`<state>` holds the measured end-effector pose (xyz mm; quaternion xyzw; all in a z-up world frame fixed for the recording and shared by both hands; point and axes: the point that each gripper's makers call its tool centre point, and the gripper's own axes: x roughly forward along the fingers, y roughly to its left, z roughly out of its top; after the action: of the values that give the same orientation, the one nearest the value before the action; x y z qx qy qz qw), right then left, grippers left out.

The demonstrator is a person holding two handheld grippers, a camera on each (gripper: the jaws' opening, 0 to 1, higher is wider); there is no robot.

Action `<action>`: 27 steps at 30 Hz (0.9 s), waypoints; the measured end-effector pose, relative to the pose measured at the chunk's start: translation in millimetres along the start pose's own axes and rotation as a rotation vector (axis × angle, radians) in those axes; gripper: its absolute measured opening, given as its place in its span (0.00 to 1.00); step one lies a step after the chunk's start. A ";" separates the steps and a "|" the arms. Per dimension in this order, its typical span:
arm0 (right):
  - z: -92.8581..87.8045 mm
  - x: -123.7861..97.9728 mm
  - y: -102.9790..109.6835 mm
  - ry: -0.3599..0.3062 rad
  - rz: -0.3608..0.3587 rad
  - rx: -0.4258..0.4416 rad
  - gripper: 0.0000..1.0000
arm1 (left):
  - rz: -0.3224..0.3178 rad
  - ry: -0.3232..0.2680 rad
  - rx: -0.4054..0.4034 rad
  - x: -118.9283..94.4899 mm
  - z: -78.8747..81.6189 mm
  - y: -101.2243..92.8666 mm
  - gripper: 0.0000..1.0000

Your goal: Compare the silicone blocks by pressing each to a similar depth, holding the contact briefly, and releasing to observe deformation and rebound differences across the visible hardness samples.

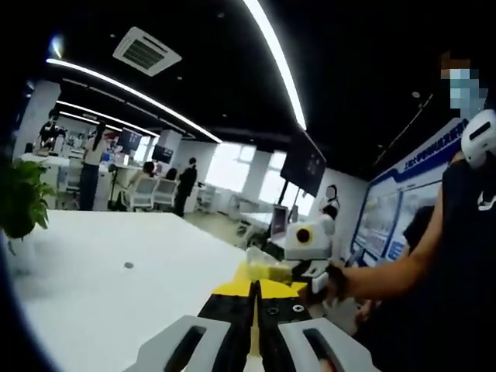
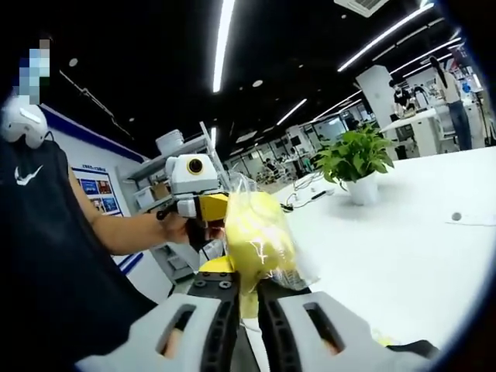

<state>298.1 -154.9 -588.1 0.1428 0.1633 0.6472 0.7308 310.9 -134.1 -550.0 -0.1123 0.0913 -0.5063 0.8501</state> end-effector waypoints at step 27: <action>-24.0 28.9 23.9 0.078 0.015 -0.022 0.01 | 0.031 0.014 0.025 -44.1 -19.6 -6.6 0.00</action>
<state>269.5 -123.3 -601.4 0.1109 0.1835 0.6595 0.7205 279.3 -100.2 -565.0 -0.0966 0.0926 -0.4948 0.8586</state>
